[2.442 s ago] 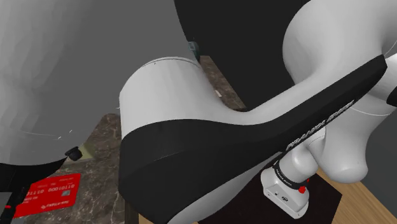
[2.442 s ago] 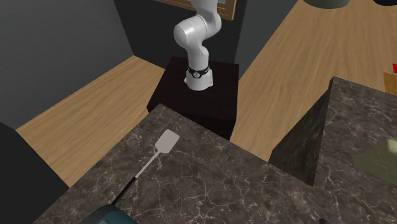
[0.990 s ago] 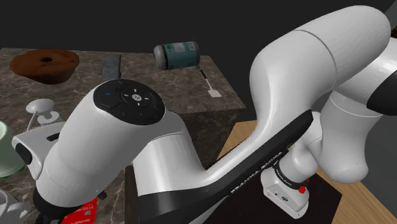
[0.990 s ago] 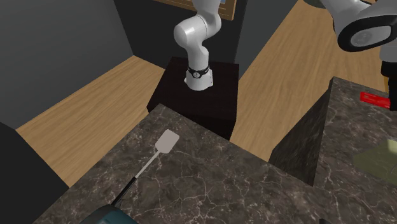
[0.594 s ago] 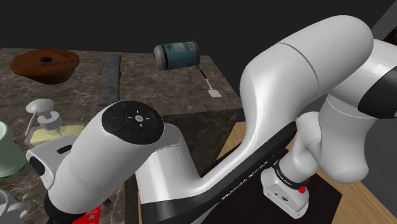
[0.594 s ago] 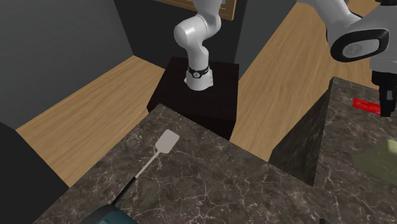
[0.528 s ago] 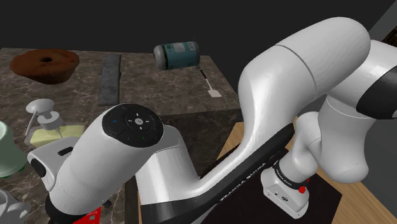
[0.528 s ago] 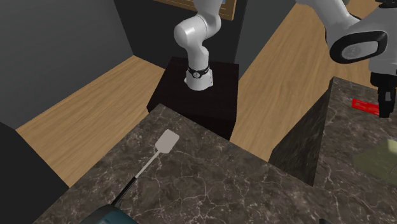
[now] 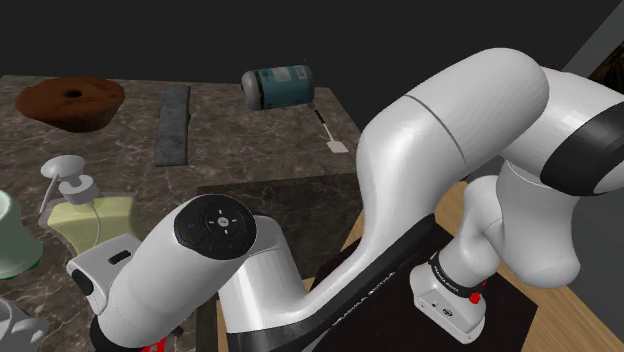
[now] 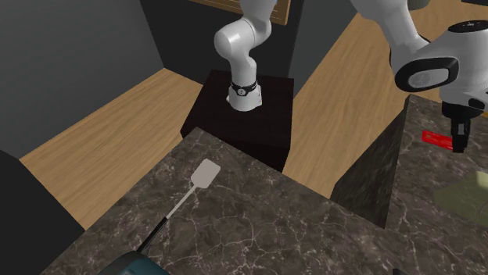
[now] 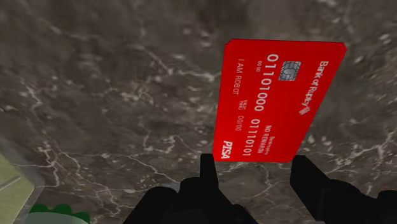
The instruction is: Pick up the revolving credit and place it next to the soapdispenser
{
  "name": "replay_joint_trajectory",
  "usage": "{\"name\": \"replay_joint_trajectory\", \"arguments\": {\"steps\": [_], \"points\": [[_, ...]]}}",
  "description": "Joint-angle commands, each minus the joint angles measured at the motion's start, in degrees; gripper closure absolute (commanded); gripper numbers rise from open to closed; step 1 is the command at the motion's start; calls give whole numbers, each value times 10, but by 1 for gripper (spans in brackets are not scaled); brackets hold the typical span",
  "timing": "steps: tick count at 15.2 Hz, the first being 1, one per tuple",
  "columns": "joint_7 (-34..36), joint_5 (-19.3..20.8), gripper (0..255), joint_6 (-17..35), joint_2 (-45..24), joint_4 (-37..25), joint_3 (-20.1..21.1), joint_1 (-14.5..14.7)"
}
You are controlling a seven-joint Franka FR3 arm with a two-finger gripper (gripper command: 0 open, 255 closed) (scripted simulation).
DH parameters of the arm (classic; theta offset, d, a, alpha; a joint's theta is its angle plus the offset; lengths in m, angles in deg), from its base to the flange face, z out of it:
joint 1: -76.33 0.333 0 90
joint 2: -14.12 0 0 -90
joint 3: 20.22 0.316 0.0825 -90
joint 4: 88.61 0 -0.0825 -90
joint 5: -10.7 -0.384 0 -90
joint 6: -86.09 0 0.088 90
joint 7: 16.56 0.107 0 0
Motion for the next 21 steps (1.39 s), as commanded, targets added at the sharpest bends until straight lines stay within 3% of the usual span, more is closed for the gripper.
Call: {"name": "replay_joint_trajectory", "arguments": {"steps": [1, 11, 12, 17, 21], "points": [[5, 5, 255, 12, -10, 1, -6, 4], [10, 11, 255, 23, -20, 3, -13, 9], [10, 11, 0, 23, -20, 3, -13, 9], [10, 11, 0, 23, -20, 3, -13, 9], [-9, -15, 0, 1, 60, 60, 16, -18]]}}
